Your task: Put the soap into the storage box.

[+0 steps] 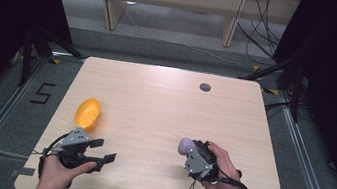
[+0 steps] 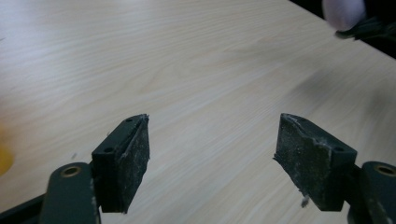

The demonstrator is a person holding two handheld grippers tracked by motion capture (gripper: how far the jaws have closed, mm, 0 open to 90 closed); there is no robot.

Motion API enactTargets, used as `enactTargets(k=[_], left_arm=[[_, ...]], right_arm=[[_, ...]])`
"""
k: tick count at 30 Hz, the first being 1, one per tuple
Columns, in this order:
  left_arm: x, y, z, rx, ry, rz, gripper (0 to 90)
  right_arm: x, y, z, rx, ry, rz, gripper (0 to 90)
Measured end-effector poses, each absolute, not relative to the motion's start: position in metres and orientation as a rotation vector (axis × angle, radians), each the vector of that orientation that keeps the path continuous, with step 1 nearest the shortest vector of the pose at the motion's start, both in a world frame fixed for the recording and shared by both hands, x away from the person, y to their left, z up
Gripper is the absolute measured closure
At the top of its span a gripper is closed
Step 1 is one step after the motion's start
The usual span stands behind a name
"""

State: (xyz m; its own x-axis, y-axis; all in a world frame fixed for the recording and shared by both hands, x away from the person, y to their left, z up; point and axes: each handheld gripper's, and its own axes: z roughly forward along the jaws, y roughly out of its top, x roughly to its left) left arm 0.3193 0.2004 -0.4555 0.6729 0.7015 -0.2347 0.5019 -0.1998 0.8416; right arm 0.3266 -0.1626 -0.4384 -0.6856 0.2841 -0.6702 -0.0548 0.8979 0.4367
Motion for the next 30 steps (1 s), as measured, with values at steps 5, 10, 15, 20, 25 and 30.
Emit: enactTargets(k=[5,10,15,20,25,30], left_arm=[[0.337,0.156,-0.434,1.909,0.835,0.144,25.6],[0.35,0.114,-0.421,1.945,0.756,0.086,25.9],[0.36,0.081,-0.412,1.962,0.711,0.039,26.2],[0.367,0.063,-0.412,1.946,0.717,-0.031,27.4],[0.371,0.054,-0.414,1.945,0.726,-0.07,29.7],[0.373,0.049,-0.415,1.946,0.733,-0.085,33.1]], right_arm=[[0.324,-0.16,-0.438,0.158,2.259,0.553,50.3],[0.326,-0.159,-0.438,0.103,2.247,0.545,50.4],[0.324,-0.159,-0.437,0.108,2.247,0.56,50.3],[0.323,-0.162,-0.437,0.105,2.245,0.551,50.4],[0.32,-0.162,-0.438,0.141,2.249,0.559,50.3],[0.322,-0.16,-0.438,0.12,2.244,0.556,50.3]])
